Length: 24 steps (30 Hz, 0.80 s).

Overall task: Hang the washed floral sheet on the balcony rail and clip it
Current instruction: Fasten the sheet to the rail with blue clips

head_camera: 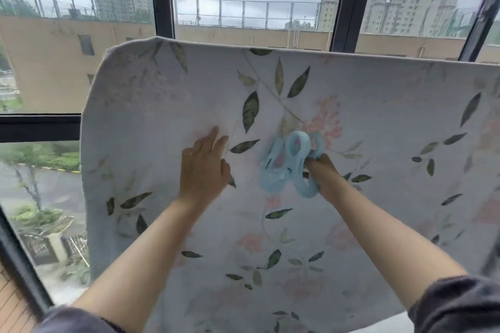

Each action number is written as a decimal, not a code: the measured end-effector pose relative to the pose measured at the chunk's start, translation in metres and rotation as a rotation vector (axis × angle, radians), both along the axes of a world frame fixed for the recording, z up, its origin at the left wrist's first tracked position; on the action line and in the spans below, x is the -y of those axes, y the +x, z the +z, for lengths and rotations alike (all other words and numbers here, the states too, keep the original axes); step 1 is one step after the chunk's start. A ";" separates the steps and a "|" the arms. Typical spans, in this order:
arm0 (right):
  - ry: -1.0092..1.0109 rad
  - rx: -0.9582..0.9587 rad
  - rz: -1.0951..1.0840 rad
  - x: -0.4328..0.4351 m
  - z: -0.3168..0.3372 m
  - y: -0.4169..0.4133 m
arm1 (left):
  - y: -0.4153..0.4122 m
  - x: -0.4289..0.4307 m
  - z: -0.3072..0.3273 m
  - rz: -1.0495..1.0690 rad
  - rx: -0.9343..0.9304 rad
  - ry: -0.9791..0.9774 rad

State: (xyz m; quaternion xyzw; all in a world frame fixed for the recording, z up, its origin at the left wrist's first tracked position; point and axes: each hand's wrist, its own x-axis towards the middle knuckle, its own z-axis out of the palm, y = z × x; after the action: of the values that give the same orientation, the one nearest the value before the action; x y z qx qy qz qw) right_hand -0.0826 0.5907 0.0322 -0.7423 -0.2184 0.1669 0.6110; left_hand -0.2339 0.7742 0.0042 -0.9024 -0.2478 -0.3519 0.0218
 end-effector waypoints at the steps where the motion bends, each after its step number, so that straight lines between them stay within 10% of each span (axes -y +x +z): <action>1: 0.021 -0.003 -0.023 0.012 0.007 0.016 | 0.017 0.009 -0.003 0.008 -0.048 -0.079; 4: -0.001 -0.059 -0.180 0.039 -0.004 0.048 | 0.040 0.021 -0.032 0.073 -0.259 -0.570; 11: 0.129 -0.286 -0.088 0.084 -0.060 0.064 | 0.070 0.119 -0.067 -0.381 -0.037 -1.082; 24: 0.407 -0.564 0.168 0.140 -0.114 0.044 | 0.085 0.178 -0.106 -0.499 0.201 -1.276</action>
State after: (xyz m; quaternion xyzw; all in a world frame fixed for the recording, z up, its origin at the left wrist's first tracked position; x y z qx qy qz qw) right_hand -0.0389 0.4505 -0.0814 -0.5096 -0.1301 0.3678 0.7669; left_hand -0.1492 0.5964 -0.1015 -0.7318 -0.1923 -0.2137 -0.6180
